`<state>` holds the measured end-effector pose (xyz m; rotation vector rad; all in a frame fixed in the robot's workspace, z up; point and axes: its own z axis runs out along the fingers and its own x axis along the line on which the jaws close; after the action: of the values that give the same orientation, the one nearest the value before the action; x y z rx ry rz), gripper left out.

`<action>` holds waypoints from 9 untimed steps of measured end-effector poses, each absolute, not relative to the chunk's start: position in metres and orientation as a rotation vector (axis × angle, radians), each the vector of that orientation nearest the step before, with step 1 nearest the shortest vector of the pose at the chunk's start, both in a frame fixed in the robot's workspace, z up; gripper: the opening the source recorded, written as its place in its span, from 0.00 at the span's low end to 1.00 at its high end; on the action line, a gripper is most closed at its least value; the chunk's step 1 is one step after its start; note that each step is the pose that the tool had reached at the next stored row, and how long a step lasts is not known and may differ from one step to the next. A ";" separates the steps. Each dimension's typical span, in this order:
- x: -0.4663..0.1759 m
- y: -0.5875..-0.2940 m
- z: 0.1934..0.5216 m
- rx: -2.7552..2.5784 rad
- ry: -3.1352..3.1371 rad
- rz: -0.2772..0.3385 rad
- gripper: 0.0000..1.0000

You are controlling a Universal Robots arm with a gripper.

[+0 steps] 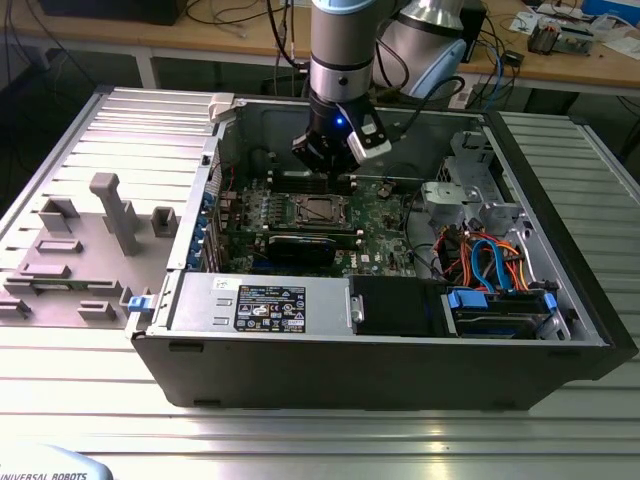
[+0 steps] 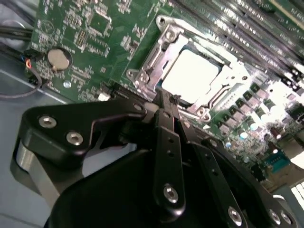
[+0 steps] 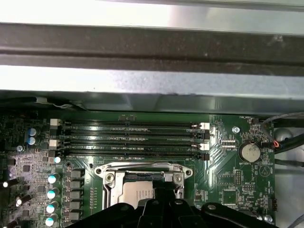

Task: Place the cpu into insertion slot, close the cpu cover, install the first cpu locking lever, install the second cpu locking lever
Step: 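Install the second cpu locking lever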

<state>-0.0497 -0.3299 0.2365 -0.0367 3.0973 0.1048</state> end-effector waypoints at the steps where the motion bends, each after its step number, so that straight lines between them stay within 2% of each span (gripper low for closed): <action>1: -0.050 -0.331 0.236 -0.037 3.097 0.105 0.11; 9: -0.050 -0.337 0.236 -0.037 3.097 0.105 0.11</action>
<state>-0.0498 -0.3367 0.2364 -0.0365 3.0973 0.1048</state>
